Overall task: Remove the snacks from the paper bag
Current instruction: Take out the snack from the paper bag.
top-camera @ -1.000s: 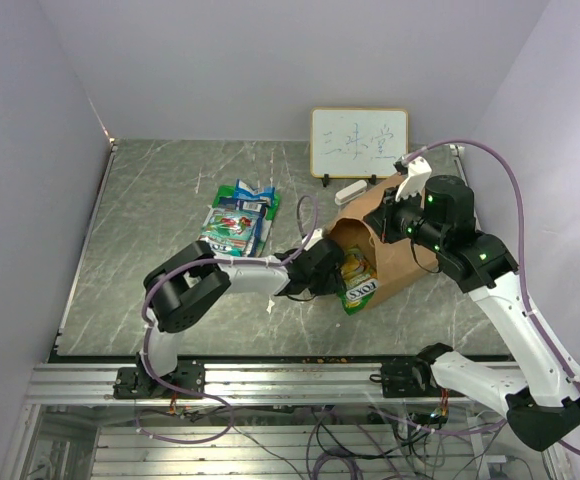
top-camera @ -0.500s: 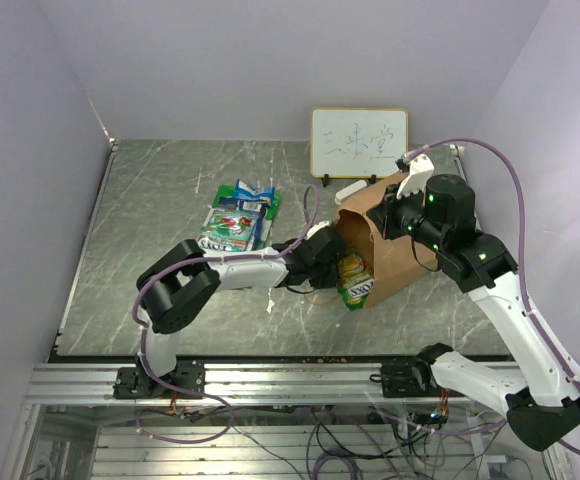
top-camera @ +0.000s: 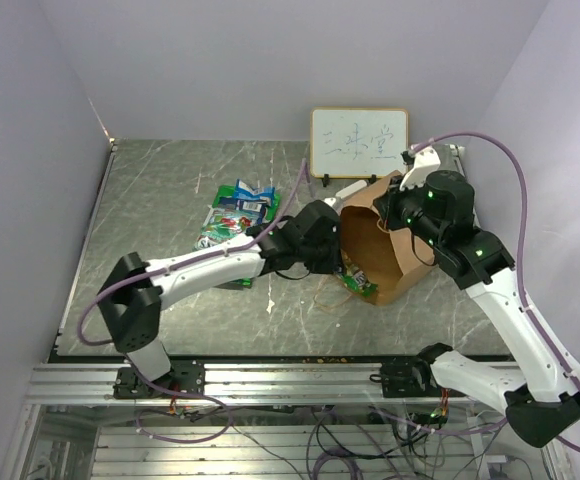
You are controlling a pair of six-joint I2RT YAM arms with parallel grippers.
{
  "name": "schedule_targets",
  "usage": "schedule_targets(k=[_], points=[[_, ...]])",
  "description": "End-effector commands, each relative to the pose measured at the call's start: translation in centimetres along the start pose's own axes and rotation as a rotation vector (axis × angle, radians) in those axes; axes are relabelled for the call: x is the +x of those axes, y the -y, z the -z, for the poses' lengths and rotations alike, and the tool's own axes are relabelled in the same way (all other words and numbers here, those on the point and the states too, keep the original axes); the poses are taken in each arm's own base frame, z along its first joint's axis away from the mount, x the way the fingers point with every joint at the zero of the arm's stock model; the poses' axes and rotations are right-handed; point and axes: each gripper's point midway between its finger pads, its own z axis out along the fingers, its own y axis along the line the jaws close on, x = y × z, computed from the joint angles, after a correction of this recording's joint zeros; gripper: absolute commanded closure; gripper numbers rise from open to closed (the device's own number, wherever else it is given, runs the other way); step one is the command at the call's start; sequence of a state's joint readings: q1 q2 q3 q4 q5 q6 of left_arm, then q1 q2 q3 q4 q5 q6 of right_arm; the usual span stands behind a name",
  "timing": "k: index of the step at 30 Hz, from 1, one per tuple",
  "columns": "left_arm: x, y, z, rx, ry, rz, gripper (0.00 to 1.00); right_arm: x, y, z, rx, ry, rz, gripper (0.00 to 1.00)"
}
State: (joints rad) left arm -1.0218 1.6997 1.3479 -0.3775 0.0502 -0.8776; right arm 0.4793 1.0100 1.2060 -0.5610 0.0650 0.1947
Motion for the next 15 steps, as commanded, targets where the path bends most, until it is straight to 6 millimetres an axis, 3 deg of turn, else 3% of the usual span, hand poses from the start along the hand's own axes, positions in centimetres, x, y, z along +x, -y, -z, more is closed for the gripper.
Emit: schedule_targets(k=[1,7,15], points=[[-1.9,3.6,5.4,0.125,0.04,-0.103,0.93,-1.5,0.6,0.4,0.038,0.071,-0.02,1.0],[-2.2,4.7,10.8,0.206,0.094,-0.162,0.93,-1.4,-0.1,0.1,0.012,0.053,-0.046,1.0],[-5.3,-1.7,20.5,-0.112,0.327,-0.211,0.93,-1.5,0.1,0.5,0.016,0.099,-0.078,1.0]])
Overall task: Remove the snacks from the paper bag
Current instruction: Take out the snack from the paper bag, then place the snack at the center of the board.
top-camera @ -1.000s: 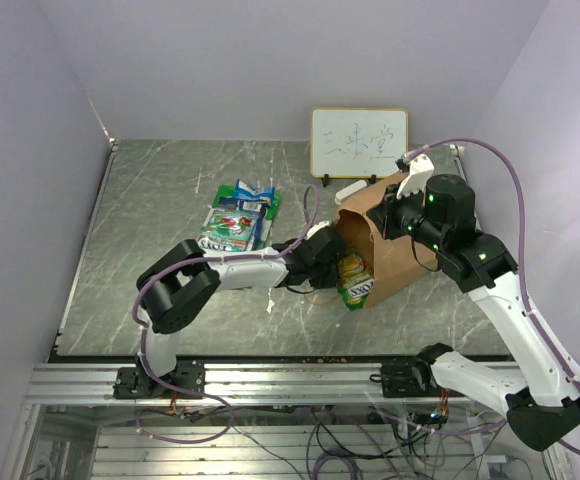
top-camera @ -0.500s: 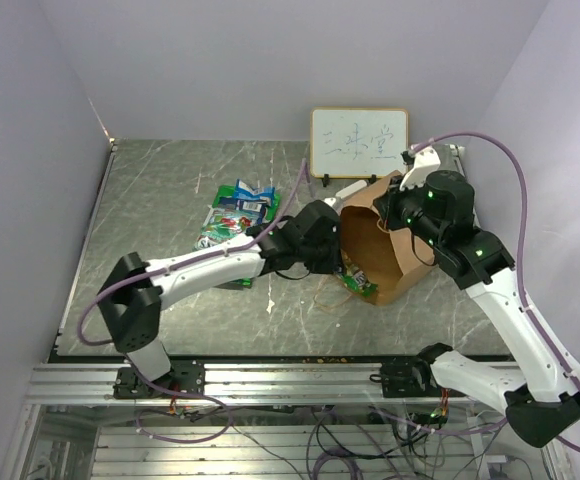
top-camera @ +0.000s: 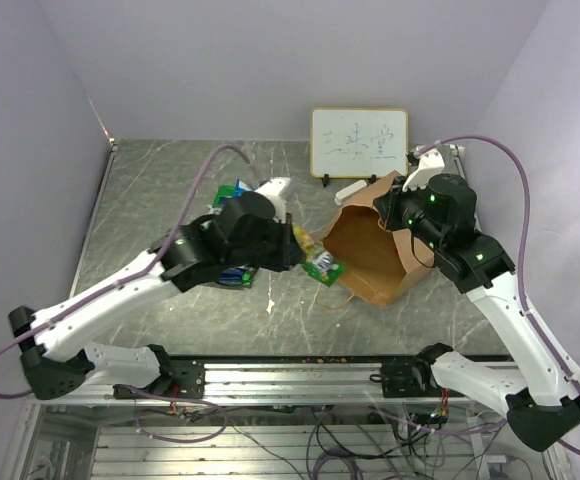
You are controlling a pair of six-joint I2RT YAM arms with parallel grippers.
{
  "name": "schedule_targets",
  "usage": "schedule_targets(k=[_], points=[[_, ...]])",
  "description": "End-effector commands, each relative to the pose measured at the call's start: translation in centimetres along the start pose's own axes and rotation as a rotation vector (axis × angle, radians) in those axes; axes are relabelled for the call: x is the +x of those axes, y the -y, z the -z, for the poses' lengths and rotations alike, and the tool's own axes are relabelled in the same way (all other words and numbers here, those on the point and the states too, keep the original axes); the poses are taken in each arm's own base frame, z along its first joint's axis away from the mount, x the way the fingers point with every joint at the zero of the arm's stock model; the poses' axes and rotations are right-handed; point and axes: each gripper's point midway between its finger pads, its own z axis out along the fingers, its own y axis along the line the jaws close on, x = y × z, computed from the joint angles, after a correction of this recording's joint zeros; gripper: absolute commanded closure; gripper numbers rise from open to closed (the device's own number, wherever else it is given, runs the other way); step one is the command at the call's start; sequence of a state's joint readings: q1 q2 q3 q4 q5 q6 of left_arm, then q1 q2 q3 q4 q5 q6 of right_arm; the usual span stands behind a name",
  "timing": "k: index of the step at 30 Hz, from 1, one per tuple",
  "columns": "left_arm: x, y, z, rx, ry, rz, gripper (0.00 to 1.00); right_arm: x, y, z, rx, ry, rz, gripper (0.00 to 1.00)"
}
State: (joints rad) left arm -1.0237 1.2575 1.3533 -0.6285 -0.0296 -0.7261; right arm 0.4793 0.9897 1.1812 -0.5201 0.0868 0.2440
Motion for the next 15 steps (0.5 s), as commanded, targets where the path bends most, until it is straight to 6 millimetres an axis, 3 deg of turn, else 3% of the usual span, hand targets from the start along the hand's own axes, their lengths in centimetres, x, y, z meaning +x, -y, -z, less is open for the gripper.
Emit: schedule_targets(k=[1,5,9,15], points=[[-3.1,-4.6,5.2,-0.241,0.128,-0.099,0.93,-1.1,-0.1,0.4,0.002,0.06,-0.025,1.0],[-4.1,-8.6,7.0,-0.42,0.115,-0.162,0.93,-1.0,-0.1,0.2,0.001,0.054,-0.022,1.0],[-5.7,-13.9,8.0,-0.679,0.114,-0.14,0.93,-1.1,-0.4,0.1,-0.015,0.05,-0.018,1.0],[-9.1,-16.5,4.7,-0.599,0.199,0.042,0.93,-1.0,-0.6,-0.3,-0.026,0.03,-0.012,1.0]])
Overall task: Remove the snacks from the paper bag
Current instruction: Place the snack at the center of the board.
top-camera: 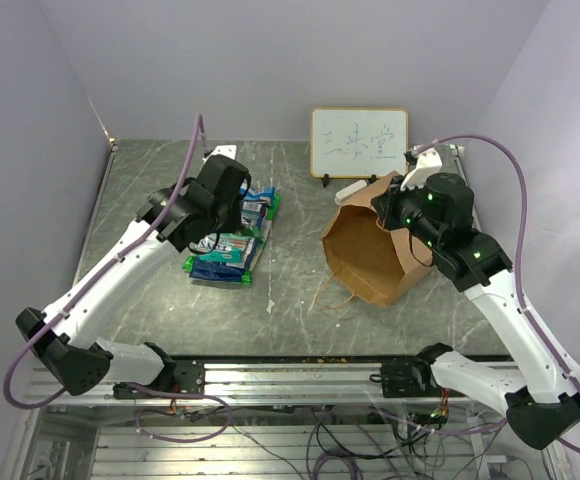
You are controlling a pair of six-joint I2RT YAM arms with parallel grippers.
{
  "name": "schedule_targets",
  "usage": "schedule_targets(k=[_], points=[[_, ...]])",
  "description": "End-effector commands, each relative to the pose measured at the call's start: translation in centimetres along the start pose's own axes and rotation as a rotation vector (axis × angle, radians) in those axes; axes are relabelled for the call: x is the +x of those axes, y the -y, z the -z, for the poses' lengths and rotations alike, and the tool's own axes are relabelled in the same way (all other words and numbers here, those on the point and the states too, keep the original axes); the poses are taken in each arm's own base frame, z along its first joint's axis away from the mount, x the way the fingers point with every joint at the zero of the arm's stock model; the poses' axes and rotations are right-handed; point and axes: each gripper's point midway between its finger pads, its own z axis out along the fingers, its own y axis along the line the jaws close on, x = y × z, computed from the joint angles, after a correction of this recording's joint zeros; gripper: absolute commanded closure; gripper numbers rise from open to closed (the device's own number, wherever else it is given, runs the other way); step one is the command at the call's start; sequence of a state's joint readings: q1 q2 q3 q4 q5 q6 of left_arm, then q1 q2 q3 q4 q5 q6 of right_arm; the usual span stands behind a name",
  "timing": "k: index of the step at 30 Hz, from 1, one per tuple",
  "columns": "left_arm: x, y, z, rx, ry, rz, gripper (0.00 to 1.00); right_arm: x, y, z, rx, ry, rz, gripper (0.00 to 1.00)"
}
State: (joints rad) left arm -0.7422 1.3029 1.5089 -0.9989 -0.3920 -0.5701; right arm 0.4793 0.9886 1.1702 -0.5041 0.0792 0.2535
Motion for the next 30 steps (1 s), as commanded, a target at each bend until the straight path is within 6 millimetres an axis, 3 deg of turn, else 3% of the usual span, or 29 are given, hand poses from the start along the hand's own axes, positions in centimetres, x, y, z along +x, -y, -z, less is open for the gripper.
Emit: schedule_targets(k=[1,5,10,16,23,30], points=[[-3.3,-0.9,-2.3,0.016,0.071,0.159,0.93,-1.1,-0.6,-0.2,-0.021,0.024,0.001,1.0],[-5.1,-2.2,-5.0,0.007,0.095,0.343,0.93,-1.5,-0.9,-0.1,-0.035,0.013,0.008,1.0],[-5.7,-2.6,-8.4,0.046,0.138,0.486,0.93,-1.6,-1.0,0.2,-0.048,0.006,0.037,1.0],[-6.2,-2.9,-11.2,0.125,0.223,0.46,0.93,-2.7,-0.9,0.0,-0.034,0.015,0.064,1.0],[-2.7,-2.8,-13.2,0.16,0.174,0.45,0.93,-3.4,-0.4,0.2,-0.016,0.046,0.114,0.98],[1.1,-3.8,-14.1,0.132,0.111,0.424,0.93,-2.6,-0.7,0.0,-0.033,0.043,0.091,0.98]])
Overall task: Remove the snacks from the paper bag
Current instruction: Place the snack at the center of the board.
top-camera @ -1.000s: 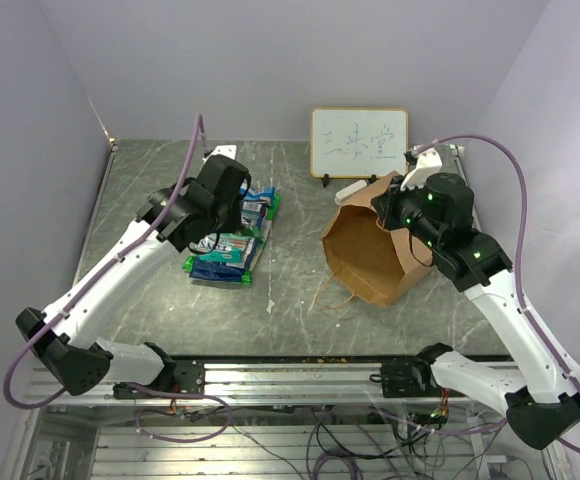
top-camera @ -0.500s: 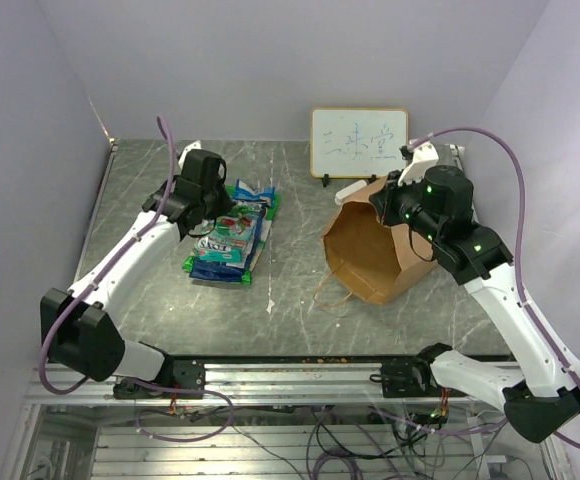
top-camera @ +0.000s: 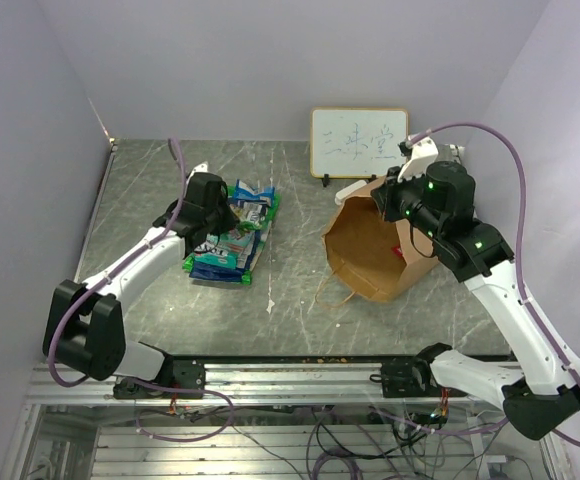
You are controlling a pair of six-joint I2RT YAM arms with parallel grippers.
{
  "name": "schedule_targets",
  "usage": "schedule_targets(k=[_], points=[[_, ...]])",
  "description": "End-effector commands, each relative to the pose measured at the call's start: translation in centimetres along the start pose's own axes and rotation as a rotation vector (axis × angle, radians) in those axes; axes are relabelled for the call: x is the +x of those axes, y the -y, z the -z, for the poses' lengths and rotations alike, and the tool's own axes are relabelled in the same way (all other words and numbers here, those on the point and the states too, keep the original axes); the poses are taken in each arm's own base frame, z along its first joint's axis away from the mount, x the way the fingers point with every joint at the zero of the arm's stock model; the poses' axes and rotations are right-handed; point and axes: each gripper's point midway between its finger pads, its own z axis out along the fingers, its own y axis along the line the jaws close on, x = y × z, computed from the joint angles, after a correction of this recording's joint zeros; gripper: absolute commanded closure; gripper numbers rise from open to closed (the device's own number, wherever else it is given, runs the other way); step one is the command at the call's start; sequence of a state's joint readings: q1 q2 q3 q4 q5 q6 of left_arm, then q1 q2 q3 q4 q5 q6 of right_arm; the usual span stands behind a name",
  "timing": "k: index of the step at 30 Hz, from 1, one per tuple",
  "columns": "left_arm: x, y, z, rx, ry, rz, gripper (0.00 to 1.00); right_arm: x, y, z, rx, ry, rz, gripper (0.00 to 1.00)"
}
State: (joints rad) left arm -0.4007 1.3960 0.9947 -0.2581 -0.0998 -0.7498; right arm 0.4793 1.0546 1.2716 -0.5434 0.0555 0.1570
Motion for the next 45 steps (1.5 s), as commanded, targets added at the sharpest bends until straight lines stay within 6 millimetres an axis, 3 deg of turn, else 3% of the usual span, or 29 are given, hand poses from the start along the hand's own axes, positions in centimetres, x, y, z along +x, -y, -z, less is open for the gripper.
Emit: schedule_targets(k=[1,12,19,27,34,39,41,43,45], points=[[-0.9,0.7,0.6,0.062,0.048,-0.009,0.93,-0.8,-0.2,0.5,-0.012,0.057,-0.01,0.98],[3.0,-1.7,-0.6,-0.005,-0.05,0.077,0.93,-0.7,-0.4,1.0,-0.026,0.047,-0.009,0.98],[4.0,-3.2,-0.5,-0.084,-0.08,0.144,0.89,-0.7,-0.8,1.2,-0.045,0.045,-0.014,0.98],[3.8,-3.5,0.5,-0.127,-0.104,0.184,0.61,-2.1,-2.1,2.3,-0.11,0.033,-0.013,0.98],[2.8,-2.2,2.1,-0.073,-0.102,0.192,0.25,-4.4,-4.3,4.3,-0.213,0.053,-0.101,0.98],[2.1,-1.6,4.1,-0.049,-0.106,0.192,0.1,-7.0,-5.8,4.7,-0.279,0.092,-0.174,0.98],[1.3,-1.4,5.2,-0.045,-0.082,0.182,0.08,-8.2,-6.0,4.9,-0.288,0.122,-0.191,0.98],[0.3,-1.2,6.4,-0.041,-0.058,0.164,0.07,-8.7,-5.6,4.9,-0.265,0.145,-0.196,0.98],[-0.5,-1.0,7.6,-0.038,-0.037,0.14,0.07,-7.8,-4.2,4.1,-0.184,0.131,-0.194,0.98]])
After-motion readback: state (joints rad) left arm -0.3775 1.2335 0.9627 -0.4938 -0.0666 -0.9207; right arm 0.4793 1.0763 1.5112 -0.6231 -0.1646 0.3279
